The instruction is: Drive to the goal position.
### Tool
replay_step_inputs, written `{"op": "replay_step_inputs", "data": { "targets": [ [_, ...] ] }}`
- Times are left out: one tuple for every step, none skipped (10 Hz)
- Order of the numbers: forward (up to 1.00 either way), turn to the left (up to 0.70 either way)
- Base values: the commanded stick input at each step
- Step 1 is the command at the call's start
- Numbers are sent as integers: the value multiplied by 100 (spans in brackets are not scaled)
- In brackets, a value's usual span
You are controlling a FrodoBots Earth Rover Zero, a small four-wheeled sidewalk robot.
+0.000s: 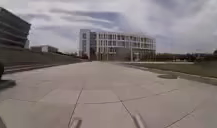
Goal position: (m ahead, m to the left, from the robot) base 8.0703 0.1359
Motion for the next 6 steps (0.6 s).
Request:
{"op": "replay_step_inputs", "data": {
  "targets": [
    [100, 0],
    [100, 20],
    [100, 27],
    [100, 0],
    [100, 0],
    [100, 0]
  ]
}}
